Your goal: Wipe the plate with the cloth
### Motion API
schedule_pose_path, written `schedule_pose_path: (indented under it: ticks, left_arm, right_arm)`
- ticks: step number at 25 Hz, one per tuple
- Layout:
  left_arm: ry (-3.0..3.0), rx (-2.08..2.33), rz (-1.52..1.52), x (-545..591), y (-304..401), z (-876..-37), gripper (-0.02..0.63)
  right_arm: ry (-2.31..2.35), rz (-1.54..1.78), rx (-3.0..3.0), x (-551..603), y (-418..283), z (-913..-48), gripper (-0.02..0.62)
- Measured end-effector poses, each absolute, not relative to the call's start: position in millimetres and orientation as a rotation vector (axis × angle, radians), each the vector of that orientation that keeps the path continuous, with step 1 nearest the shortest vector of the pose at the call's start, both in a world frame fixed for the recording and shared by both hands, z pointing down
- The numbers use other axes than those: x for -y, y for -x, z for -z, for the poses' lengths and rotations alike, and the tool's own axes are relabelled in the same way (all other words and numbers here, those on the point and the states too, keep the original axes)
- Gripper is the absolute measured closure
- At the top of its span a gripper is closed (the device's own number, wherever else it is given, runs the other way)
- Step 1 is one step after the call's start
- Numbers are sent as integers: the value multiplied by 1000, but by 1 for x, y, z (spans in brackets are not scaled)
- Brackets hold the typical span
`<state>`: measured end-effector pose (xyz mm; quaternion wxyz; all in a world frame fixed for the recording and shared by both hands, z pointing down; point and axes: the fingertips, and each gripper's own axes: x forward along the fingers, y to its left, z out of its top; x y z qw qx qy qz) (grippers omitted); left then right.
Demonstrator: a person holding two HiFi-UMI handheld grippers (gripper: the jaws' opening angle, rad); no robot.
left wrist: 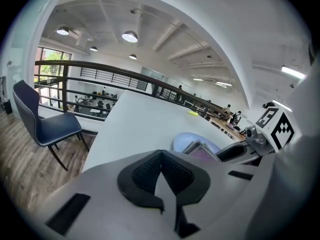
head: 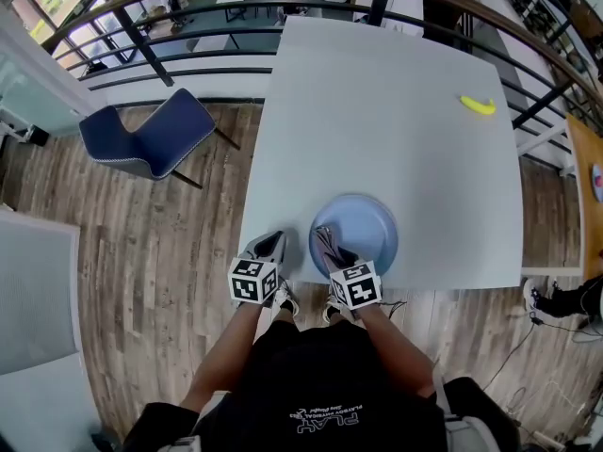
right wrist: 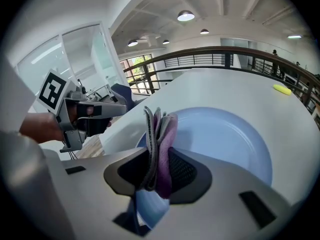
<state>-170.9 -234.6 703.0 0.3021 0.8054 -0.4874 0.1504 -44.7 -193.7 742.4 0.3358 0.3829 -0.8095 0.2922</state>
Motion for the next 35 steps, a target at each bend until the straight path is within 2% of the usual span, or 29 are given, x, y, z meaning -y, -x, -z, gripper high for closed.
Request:
schedule_pose_path:
  ticks: [9, 20, 35]
  left_arm:
    - [-2137, 1266, -435, 224, 168, -715, 594]
    - [-2178, 1275, -454, 248, 174, -710, 594]
    - [-2226, 1238, -468, 263, 146, -697, 594]
  right_arm:
    - [-978, -704, 2058, 183, 37, -752, 475]
    - [-1155, -709, 1971, 189, -10, -755, 474]
    - [-1355, -671, 1853, 204, -75, -753, 474]
